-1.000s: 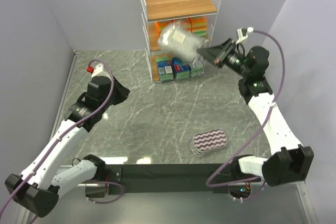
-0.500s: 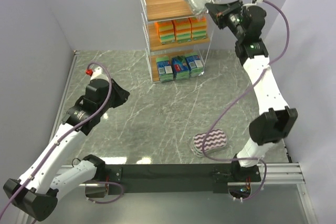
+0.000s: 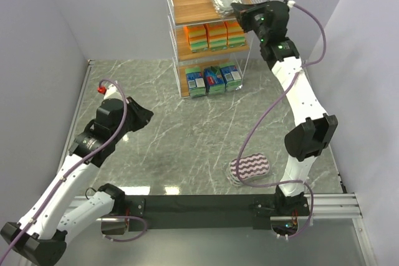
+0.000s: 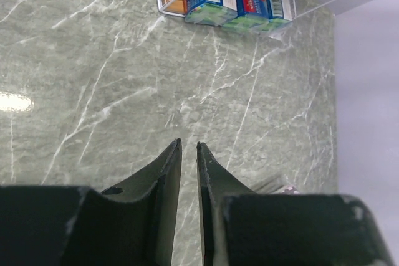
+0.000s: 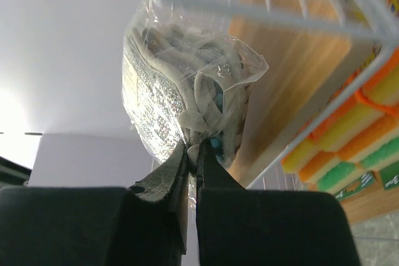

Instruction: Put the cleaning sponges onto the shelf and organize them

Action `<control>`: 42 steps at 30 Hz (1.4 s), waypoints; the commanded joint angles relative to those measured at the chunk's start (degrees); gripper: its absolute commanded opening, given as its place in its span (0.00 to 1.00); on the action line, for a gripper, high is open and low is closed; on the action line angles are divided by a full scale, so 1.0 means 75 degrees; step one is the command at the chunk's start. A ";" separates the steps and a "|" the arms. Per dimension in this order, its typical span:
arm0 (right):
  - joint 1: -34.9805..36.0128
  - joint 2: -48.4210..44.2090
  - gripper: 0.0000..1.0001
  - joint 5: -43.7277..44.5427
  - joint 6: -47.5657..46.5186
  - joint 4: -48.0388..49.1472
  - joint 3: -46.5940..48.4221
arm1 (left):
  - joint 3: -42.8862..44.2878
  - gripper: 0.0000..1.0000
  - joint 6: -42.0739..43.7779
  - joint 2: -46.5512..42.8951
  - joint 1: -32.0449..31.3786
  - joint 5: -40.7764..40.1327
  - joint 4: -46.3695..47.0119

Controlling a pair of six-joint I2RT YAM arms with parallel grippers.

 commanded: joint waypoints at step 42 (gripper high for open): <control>0.0577 -0.0496 0.82 0.2876 -0.0017 -0.0035 0.0484 | -0.0096 0.22 -0.0093 -0.0077 0.0018 0.0213 -0.0003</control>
